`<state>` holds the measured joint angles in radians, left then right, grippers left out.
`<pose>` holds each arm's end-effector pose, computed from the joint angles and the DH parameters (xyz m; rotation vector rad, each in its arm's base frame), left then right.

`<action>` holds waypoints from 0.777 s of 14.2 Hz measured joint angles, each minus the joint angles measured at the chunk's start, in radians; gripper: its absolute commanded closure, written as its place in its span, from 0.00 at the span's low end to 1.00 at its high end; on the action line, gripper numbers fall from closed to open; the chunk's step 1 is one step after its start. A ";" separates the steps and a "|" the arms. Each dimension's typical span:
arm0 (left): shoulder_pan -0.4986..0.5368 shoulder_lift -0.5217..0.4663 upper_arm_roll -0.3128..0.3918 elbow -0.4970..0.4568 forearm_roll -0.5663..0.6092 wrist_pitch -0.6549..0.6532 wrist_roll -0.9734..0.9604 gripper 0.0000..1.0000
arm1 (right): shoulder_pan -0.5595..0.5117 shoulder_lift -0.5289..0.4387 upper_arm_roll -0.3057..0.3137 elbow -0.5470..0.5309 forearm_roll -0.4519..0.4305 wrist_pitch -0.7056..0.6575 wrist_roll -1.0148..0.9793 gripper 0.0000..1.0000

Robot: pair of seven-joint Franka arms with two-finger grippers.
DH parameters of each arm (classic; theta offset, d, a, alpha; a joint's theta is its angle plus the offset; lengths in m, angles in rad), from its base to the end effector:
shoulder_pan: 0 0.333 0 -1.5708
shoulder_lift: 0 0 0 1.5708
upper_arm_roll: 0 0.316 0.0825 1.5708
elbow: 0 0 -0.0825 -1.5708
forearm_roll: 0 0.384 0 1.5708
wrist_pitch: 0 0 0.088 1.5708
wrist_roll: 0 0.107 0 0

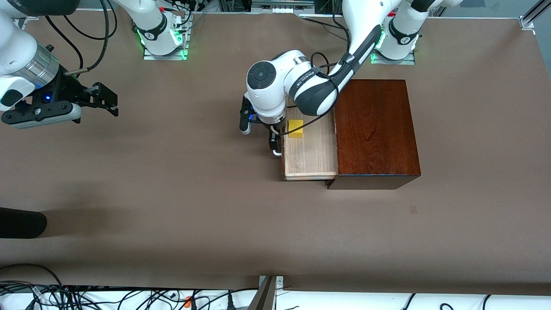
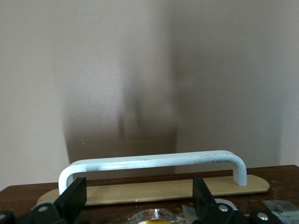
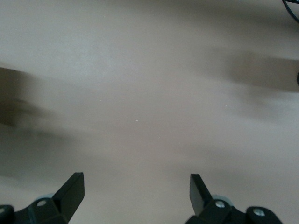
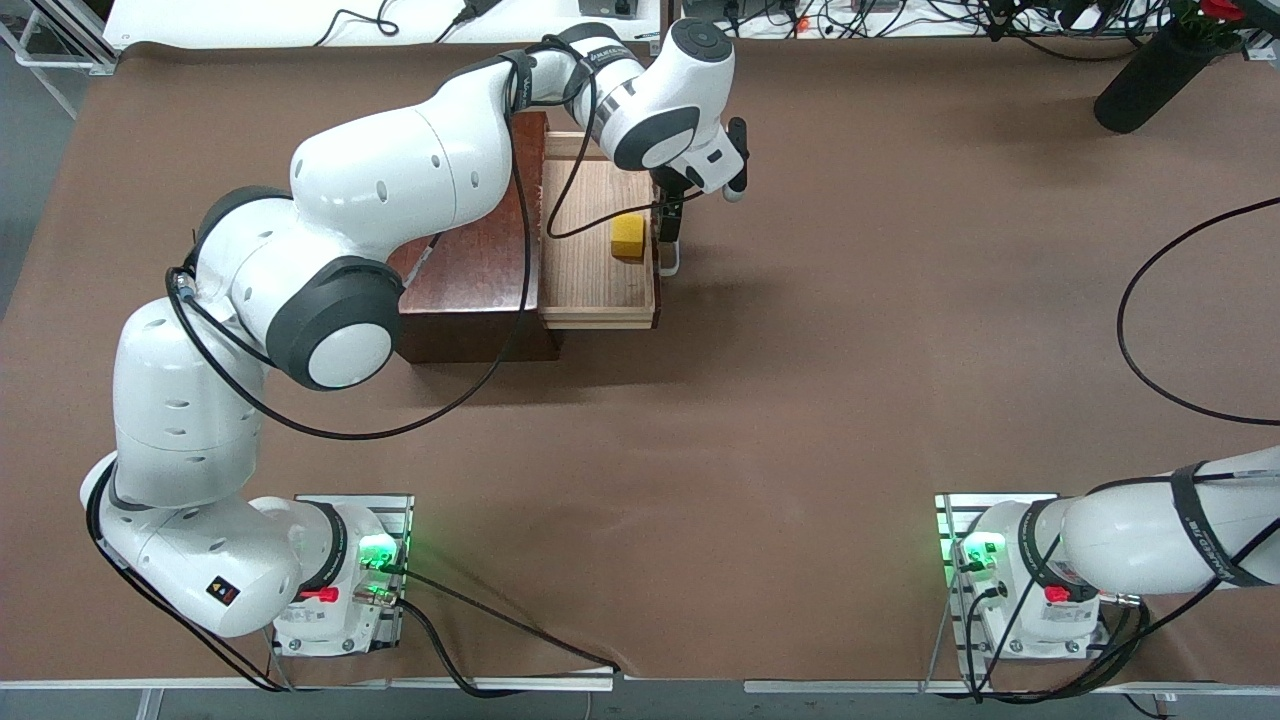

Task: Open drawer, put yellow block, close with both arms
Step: 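Push the drawer shut into the box with the left gripper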

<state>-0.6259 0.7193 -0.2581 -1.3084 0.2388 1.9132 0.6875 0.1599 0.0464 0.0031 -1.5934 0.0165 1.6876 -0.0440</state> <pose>0.5058 -0.5234 0.3159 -2.1372 2.2190 0.1317 0.5709 0.0955 0.5980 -3.1049 -0.3201 -0.0729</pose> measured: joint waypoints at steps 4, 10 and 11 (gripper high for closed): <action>0.000 -0.001 0.025 0.018 0.000 -0.080 -0.003 0.00 | -0.001 0.004 -0.003 0.000 0.000 0.001 0.000 0.00; 0.032 -0.015 0.049 0.023 0.061 -0.207 0.000 0.00 | -0.001 0.009 -0.003 0.000 0.000 0.001 0.000 0.00; 0.047 -0.018 0.047 0.023 0.060 -0.216 0.006 0.00 | -0.001 0.009 -0.003 0.000 0.000 0.001 0.000 0.00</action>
<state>-0.5790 0.7011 -0.2114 -1.2851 0.2988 1.6974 0.6936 0.1591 0.0549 -0.0003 -1.5934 0.0165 1.6887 -0.0441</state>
